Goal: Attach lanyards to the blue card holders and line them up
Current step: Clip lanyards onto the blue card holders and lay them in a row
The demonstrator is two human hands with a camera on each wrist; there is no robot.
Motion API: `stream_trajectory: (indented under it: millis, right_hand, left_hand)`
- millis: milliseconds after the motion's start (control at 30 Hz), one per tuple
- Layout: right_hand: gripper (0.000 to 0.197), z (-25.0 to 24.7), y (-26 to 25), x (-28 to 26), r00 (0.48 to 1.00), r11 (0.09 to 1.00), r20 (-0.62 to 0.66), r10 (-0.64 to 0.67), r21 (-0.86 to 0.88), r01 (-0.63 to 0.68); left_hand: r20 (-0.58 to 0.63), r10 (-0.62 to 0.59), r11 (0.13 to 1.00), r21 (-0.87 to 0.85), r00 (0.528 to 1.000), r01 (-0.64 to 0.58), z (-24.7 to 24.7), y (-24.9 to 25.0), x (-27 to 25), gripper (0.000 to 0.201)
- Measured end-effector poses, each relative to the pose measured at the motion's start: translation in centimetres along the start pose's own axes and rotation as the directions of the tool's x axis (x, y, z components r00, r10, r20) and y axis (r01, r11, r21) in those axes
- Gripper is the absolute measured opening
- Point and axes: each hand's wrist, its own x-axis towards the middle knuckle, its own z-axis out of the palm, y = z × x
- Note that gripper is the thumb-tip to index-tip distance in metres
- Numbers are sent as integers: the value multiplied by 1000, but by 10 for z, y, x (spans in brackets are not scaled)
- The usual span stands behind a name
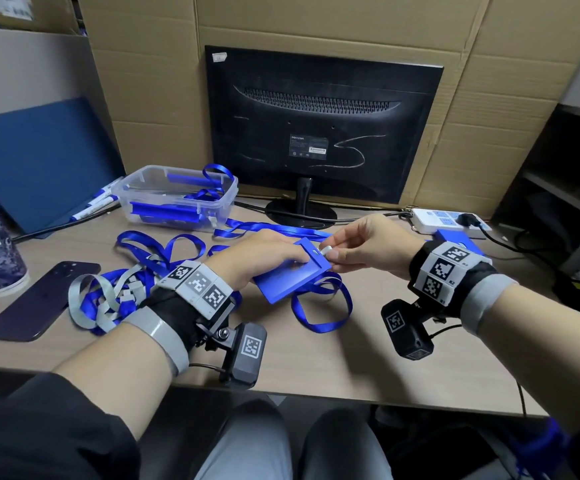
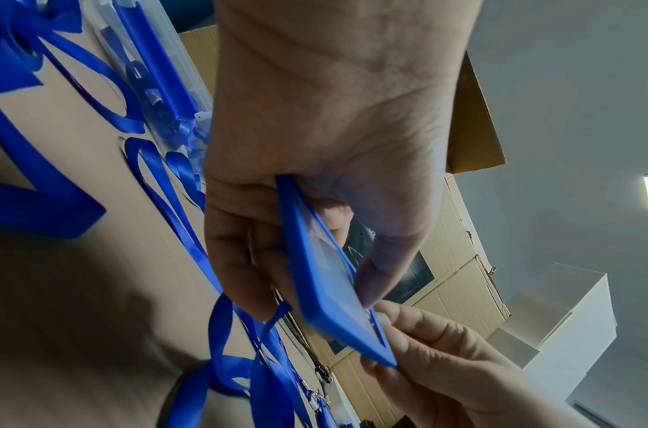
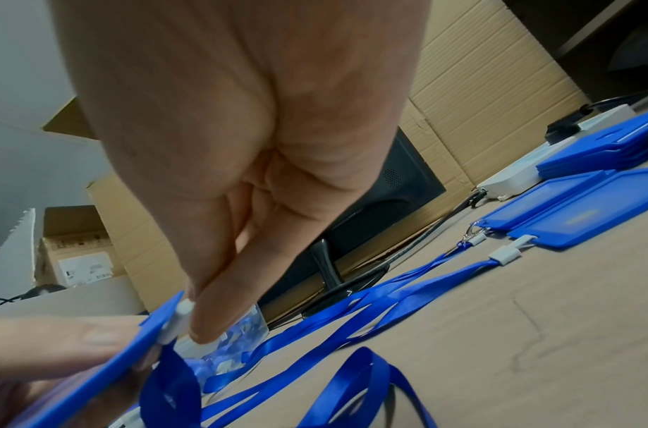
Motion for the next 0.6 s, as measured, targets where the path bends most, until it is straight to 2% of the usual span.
stream_trajectory:
  millis: [100, 267, 400, 467, 600]
  right_hand:
    - [22, 2, -2, 0, 1000, 1000, 1, -5, 6, 5]
    - [15, 5, -1, 2, 1000, 999, -21, -12, -39, 11]
    - [7, 7, -1, 2, 997, 990, -53, -52, -131, 44]
    - [4, 8, -2, 1, 995, 981, -62, -75, -183, 62]
    - [7, 10, -3, -1, 993, 974, -76, -89, -217, 70]
  left_hand:
    - [26, -8, 1000, -5, 1000, 8, -2, -1, 0, 30]
    - [67, -19, 1000, 7, 998, 19, -4, -2, -3, 9]
    - [84, -29, 1000, 10, 996, 28, -4, -1, -4, 15]
    - [93, -25, 1000, 1, 995, 25, -4, 1, -5, 25]
    - [83, -49, 999, 12, 995, 48, -2, 6, -6, 34]
